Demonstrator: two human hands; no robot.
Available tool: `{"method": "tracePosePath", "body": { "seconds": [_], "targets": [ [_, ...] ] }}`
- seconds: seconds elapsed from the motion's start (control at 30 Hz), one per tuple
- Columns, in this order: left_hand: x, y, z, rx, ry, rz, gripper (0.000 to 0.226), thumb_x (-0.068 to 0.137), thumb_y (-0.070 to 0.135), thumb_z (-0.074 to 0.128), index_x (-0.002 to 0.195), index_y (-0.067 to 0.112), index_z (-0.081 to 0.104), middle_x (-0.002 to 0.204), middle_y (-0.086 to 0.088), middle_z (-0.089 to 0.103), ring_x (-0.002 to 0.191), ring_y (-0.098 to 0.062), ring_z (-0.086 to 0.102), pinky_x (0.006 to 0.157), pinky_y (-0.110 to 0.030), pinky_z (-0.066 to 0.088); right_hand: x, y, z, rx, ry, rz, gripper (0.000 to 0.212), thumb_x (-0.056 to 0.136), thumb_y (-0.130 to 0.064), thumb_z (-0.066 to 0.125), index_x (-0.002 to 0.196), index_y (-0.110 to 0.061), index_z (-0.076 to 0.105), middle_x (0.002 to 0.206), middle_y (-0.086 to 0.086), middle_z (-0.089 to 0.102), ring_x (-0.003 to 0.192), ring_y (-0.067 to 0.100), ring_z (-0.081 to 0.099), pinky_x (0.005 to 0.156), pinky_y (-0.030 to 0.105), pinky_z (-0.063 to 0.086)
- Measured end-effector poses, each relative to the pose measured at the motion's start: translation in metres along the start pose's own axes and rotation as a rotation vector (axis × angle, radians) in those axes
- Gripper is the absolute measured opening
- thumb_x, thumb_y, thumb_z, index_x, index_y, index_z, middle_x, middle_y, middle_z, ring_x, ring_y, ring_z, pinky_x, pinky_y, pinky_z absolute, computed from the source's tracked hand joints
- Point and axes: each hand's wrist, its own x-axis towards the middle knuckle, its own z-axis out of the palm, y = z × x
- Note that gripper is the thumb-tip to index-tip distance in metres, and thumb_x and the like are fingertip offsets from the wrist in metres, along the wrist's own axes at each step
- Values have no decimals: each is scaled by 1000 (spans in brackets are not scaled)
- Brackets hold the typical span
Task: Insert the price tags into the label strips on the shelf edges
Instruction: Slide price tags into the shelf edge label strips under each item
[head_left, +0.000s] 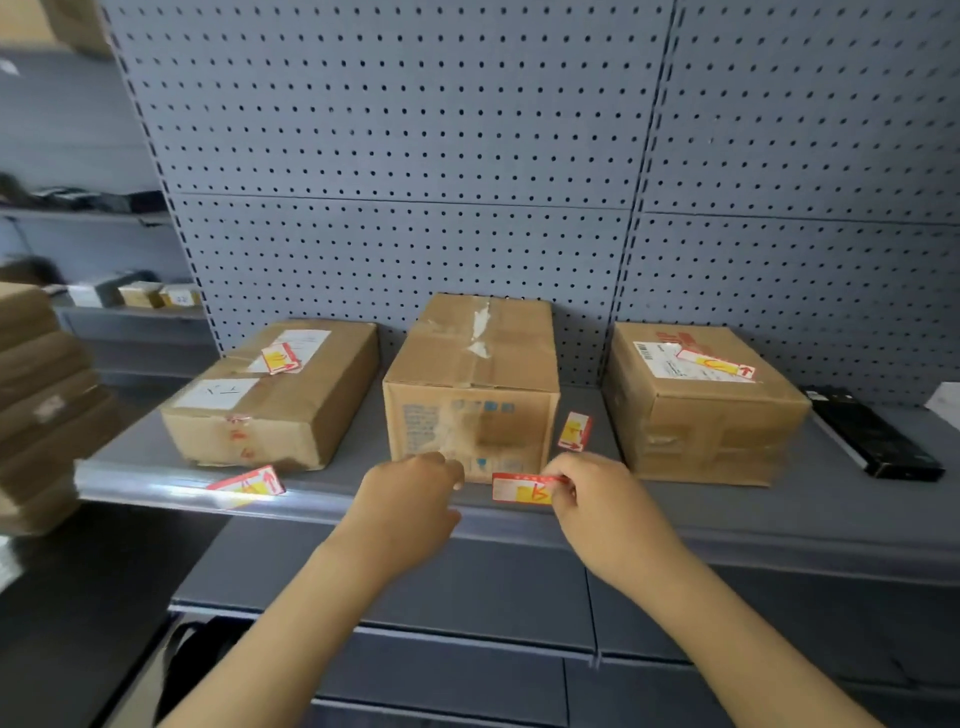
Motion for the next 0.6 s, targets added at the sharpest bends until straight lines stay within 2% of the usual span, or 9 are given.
{"method": "tracePosePath", "body": {
  "seconds": [0.4,0.6],
  "targets": [
    [-17,-52,17,40,-67,-34,31,88,22,49,118,26,57,121,2,61,109,-21,58,87,-30,44,19,-28,40,-96,-62,-19,19,95,-16,43,99,-18,62,101,1,59,93,20,53,77,37,48],
    [-7,-72,35,39,-127,70,31,89,17,51,118,20,58,123,-2,60,111,-26,57,90,-34,45,29,-37,62,-154,-87,52,20,96,-18,43,99,-17,63,101,3,59,94,22,55,79,38,48]
  ]
}}
